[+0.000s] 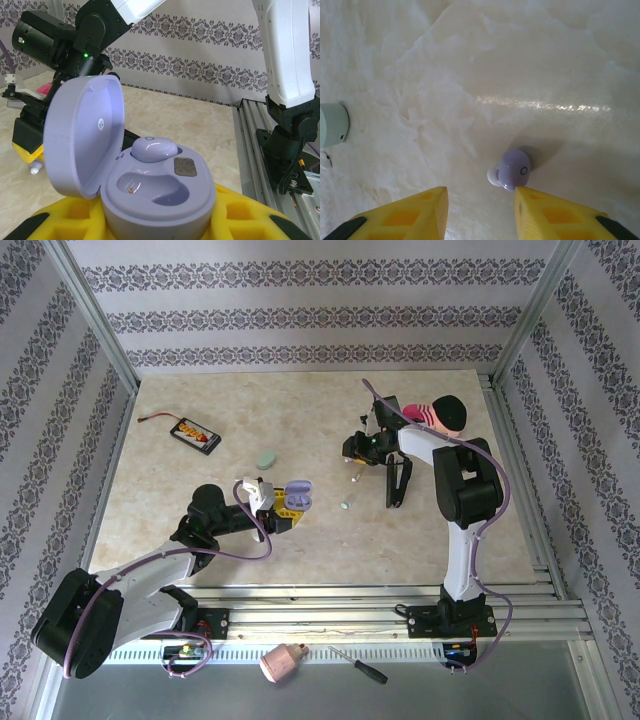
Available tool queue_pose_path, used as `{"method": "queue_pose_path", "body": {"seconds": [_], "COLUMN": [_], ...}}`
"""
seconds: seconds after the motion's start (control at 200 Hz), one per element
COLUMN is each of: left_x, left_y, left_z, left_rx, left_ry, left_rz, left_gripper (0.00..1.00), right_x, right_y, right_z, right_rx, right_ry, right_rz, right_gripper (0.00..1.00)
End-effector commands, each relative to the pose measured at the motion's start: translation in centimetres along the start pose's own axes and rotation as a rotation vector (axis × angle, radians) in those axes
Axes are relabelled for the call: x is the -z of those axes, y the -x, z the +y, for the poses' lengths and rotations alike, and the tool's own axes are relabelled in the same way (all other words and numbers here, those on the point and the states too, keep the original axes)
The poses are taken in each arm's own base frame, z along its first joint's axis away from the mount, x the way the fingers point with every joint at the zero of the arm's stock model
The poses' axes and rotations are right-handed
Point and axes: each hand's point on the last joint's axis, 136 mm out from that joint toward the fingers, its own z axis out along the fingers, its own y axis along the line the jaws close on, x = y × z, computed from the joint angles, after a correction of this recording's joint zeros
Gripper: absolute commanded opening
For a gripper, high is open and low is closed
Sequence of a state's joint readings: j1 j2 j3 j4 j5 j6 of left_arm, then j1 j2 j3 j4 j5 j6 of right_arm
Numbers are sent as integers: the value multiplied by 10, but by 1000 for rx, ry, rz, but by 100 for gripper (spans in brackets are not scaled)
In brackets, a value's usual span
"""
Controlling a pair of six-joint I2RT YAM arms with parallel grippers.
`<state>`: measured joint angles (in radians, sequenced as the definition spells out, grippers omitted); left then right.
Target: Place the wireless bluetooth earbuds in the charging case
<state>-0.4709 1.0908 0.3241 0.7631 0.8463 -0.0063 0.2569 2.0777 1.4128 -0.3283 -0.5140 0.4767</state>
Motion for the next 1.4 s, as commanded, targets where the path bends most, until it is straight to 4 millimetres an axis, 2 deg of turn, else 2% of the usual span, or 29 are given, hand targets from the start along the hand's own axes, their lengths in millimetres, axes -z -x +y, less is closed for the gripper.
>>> {"method": "queue_pose_path", "body": {"seconds": [0.0, 0.46, 0.75, 0.889, 1.254, 1.394], "left_x": [0, -1, 0, 0, 2, 3], "left_y": [9, 18, 15, 16, 18, 17], "left_z": [-2, 2, 1, 1, 0, 0], "left_rx": [-5, 9, 18, 15, 10, 7], "left_ry": [-30, -7, -4, -5, -3, 2], "left_rz": [-27, -49, -48, -49, -54, -48], "left_gripper": [14, 14, 14, 14, 14, 14], "right_x": [-7, -16, -7, -10, -24, -24], "right_y": [10, 11, 23, 26, 18, 13], "right_z": [-7, -9, -5, -5, -11, -10], "right_rx": [-27, -31, -4, -3, -21, -16], "right_ry": [-2, 9, -5, -8, -2, 2], "right_rz": [-4, 8, -21, -24, 22, 33], "right_gripper": [41, 41, 41, 41, 41, 37]}}
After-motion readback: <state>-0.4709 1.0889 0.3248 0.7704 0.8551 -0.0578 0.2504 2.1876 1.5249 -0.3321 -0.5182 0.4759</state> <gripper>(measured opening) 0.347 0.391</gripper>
